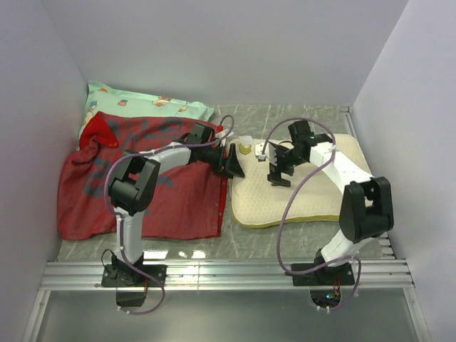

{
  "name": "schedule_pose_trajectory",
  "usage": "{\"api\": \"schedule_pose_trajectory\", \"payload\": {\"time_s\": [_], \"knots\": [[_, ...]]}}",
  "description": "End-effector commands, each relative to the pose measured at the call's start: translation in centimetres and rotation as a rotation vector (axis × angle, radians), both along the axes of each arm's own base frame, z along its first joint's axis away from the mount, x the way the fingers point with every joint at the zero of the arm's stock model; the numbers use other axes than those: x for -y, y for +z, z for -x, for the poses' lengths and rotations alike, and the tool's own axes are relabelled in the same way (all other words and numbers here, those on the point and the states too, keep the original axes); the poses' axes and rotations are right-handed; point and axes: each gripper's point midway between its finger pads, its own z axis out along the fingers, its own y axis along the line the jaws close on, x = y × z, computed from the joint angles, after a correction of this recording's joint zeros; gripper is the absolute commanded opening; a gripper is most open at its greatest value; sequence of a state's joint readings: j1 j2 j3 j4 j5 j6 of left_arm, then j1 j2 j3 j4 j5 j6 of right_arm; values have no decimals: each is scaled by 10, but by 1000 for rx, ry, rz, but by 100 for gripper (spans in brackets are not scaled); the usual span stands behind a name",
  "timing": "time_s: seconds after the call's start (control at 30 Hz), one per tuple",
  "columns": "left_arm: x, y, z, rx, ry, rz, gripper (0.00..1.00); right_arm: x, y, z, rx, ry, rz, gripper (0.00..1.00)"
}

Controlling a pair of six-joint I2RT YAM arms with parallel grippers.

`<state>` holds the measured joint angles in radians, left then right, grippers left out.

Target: Put the pillow into the pillowcase

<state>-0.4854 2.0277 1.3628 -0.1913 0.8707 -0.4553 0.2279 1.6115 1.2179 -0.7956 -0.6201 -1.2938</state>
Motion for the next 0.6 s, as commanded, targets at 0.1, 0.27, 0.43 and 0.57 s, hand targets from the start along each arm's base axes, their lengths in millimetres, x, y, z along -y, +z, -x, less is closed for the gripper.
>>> {"api": "schedule_pose_trajectory", "payload": {"time_s": [0.1,0.27,0.43,0.57], "knots": [[10,-1,-30,65,18,-5,78,-38,-17,-29,13,3,-69,100],[-16,35,-39,125,106,-6,83,-32,-51,-24,-122,-8,12,80],[-95,34,-51,294,385,-379,89,-22,-48,-32,-250,-134,-51,0],[-129,22,-33,343,457,-629,85,-9,-15,-49,-240,-296,-177,0]]}}
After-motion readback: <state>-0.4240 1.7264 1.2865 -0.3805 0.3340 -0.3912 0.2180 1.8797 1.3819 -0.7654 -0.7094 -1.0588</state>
